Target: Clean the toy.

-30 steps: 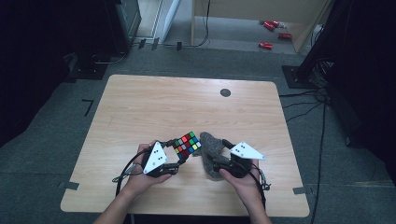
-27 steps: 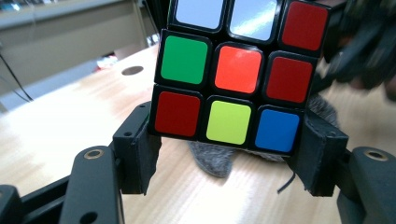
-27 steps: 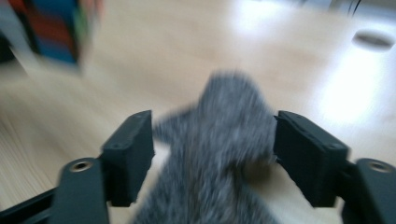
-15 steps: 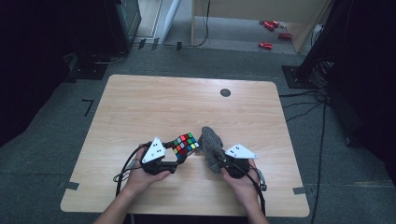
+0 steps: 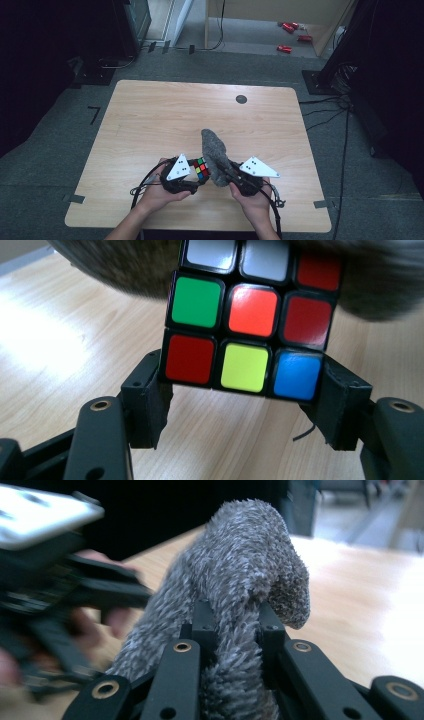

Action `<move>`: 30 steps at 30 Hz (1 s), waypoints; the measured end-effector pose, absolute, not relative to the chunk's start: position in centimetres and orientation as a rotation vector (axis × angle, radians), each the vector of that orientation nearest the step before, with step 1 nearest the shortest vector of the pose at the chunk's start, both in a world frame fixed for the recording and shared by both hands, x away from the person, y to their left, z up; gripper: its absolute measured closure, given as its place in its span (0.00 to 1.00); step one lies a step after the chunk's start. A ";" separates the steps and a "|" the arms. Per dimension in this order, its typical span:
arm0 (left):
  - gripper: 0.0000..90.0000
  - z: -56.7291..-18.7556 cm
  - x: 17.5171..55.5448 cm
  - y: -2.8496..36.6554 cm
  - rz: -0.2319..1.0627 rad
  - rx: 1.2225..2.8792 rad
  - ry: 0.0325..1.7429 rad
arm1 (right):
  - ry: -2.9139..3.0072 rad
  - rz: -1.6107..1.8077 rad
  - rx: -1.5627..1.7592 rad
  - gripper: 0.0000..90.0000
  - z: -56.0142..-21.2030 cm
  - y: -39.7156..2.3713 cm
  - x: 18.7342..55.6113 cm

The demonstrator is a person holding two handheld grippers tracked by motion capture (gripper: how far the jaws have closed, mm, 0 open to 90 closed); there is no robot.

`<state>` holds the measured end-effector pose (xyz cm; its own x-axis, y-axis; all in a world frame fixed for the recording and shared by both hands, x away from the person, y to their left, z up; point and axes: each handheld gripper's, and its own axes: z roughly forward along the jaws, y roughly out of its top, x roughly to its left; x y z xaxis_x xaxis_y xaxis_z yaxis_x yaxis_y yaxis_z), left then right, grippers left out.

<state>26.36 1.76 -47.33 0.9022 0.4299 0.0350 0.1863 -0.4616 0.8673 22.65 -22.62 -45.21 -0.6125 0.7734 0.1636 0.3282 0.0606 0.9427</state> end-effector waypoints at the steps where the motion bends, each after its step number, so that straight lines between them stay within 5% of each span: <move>1: 0.39 -47.1 26.4 2.0 0.284 2.034 0.449 | 1.966 1.529 1.140 0.87 -45.5 -22.9 22.9; 7: 0.40 -47.5 27.0 2.2 0.209 1.988 0.481 | 1.946 1.556 1.175 0.87 -45.9 -23.1 23.0; 10: 0.40 -47.7 26.4 1.6 0.294 2.013 0.454 | 1.943 1.575 1.229 0.89 -46.1 -23.2 23.4; 30: 0.39 -46.6 25.9 2.5 0.295 1.924 0.412 | 1.957 1.644 1.207 0.89 -45.2 -23.5 22.9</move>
